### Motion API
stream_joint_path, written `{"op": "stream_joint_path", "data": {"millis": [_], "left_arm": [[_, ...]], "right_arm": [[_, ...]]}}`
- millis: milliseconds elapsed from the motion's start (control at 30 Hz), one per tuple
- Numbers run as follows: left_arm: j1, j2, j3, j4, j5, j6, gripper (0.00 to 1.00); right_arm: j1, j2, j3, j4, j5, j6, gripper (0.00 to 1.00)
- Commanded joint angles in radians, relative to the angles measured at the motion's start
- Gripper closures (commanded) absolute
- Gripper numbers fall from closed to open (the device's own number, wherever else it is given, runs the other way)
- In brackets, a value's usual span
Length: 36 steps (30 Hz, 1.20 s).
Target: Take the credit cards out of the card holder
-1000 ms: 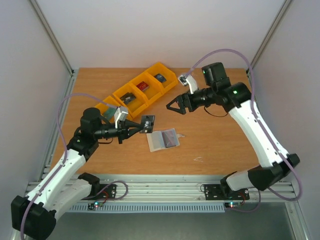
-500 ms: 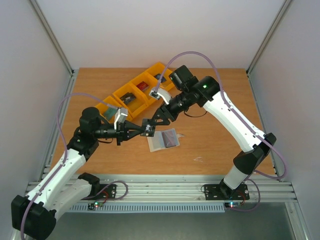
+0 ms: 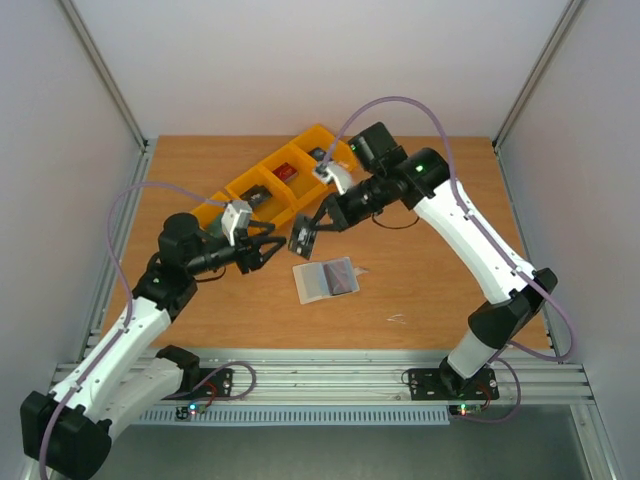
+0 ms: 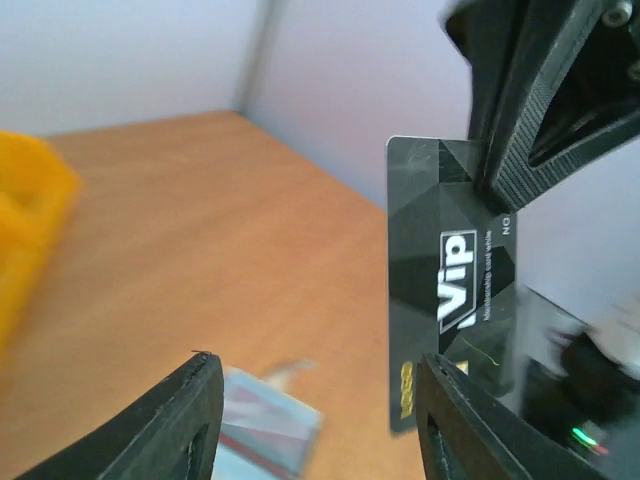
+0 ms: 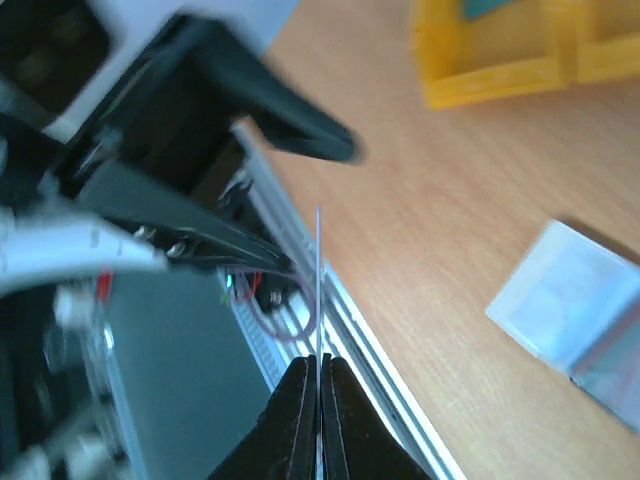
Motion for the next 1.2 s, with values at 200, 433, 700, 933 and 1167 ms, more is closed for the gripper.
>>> {"op": "stream_joint_path", "data": {"millis": [200, 433, 700, 933, 1167], "left_arm": [[-0.192, 0.057, 0.221, -0.144, -0.644, 0.614, 0.5], [-0.396, 0.209, 0.303, -0.199, -0.782, 1.017, 0.41], [-0.419, 0.331, 0.319, -0.124, -0.924, 1.088, 0.51], [-0.417, 0.375, 0.334, -0.098, -0.981, 1.08, 0.74], [-0.416, 0.396, 0.349, -0.067, -0.987, 1.034, 1.0]], "right_arm": [[-0.099, -0.064, -0.262, 0.486, 0.334, 1.076, 0.99], [-0.039, -0.064, -0.259, 0.49, 0.446, 1.249, 0.99], [-0.025, -0.117, -0.353, 0.556, 0.435, 1.275, 0.99], [-0.023, -0.128, -0.368, 0.581, 0.394, 1.262, 0.99], [-0.025, -0.129, -0.362, 0.59, 0.377, 1.223, 0.99]]}}
